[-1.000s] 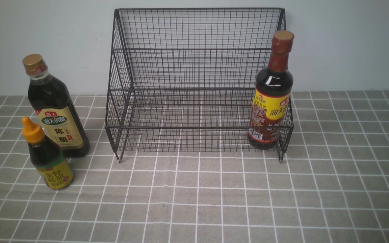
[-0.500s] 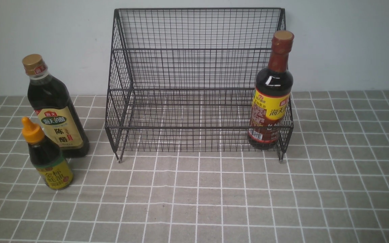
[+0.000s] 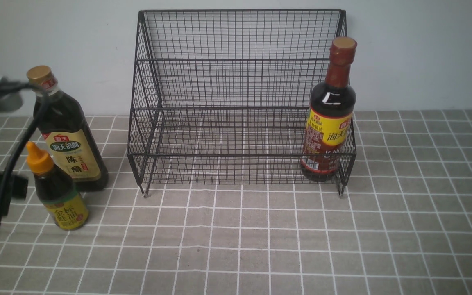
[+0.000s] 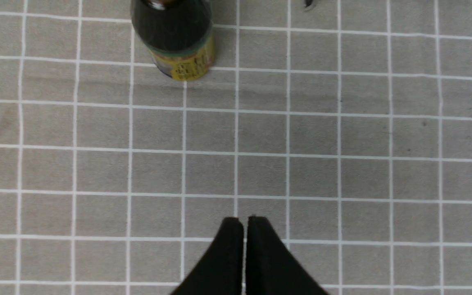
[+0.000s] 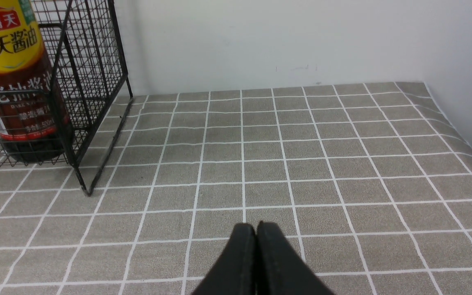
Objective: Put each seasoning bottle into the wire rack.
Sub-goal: Use the left arm to grab the condiment bottle closest to it
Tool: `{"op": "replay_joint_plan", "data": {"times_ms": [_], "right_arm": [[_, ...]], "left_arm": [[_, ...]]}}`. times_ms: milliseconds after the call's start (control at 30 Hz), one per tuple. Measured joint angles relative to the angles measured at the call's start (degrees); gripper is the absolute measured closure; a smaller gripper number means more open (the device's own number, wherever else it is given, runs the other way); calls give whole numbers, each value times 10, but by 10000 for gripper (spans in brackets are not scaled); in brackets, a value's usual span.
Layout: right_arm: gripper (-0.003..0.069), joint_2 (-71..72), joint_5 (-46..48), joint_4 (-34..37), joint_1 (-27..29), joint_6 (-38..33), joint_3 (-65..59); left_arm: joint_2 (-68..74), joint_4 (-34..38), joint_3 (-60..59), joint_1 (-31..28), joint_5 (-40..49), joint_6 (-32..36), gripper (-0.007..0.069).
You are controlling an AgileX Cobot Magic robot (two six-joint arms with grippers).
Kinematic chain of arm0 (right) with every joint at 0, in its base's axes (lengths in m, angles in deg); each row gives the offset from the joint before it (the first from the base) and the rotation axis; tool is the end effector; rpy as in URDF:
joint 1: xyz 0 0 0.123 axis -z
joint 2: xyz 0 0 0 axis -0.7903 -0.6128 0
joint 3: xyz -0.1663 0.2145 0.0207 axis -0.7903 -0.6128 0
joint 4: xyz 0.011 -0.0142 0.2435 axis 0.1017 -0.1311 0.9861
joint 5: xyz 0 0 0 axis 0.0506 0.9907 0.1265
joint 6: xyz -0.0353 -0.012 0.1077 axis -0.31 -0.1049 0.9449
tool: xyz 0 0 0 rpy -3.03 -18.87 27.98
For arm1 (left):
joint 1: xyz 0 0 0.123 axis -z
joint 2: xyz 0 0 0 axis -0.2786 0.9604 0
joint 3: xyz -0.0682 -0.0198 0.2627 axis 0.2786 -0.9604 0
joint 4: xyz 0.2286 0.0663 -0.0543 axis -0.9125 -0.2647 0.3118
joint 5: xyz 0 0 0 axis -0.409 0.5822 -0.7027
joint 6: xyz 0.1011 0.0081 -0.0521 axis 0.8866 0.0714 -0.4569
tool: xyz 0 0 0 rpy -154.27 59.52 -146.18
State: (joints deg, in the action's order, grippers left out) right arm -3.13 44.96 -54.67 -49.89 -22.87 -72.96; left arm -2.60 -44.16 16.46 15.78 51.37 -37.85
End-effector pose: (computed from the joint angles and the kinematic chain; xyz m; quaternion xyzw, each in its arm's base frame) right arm 0.0797 -0.0068 0.1670 0.0535 0.7999 -0.0037 0.5977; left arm 0.2090 -0.0050 0.3059 -0.0097 0.9747 -0.0294 0.2212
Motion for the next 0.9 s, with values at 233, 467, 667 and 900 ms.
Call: {"op": "replay_joint_plan", "data": {"times_ms": [233,467,667,900], "right_arm": [[673,0,0,0,0,-10,0],[673,0,0,0,0,-13,0],[673,0,0,0,0,-13,0],[673,0,0,0,0,-13,0]], "left_arm": [[146,-42,129,0,49,9,631],[191,-54,167,0,12,12,583],[218,-61,167,0,-59,12,337],[269,-108,167,0,-87,11,120]]}}
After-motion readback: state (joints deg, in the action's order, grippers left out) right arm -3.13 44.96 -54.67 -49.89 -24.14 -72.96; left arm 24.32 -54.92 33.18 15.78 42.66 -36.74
